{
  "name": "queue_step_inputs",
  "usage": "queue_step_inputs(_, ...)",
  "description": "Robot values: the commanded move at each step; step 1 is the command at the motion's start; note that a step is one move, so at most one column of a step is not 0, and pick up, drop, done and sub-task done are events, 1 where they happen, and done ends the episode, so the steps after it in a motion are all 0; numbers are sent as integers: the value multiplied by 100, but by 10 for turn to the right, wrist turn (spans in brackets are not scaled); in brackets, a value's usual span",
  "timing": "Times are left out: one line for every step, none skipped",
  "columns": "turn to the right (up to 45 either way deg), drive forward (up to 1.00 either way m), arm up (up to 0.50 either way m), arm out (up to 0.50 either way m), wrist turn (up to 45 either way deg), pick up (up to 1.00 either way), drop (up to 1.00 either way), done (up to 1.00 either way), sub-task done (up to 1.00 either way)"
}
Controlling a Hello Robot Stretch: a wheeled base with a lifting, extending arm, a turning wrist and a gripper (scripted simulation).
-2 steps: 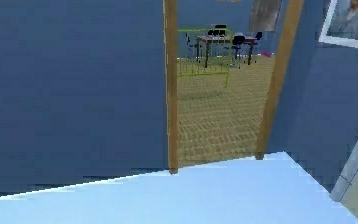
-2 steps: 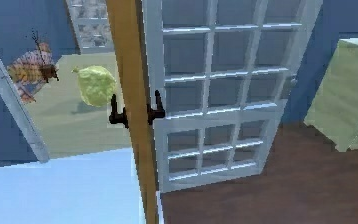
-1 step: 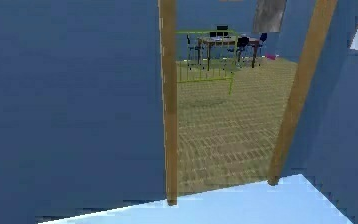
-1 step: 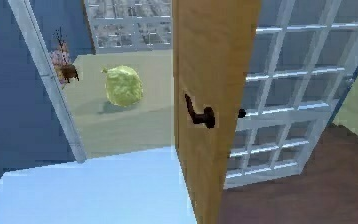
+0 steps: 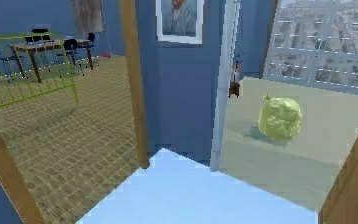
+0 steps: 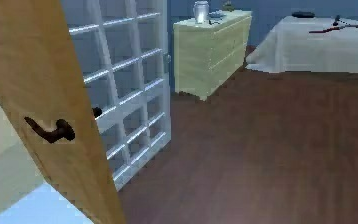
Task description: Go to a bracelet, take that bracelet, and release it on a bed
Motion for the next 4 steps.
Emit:
queue_step_inputs(0,85,0,0,0,0,0,0,0)
queue_step_inputs(330,0,0,0,0,0,0,0,0)
queue_step_inputs(0,5,0,0,0,0,0,0,0)
queue_step_inputs(120,0,0,0,0,0,0,0,0)
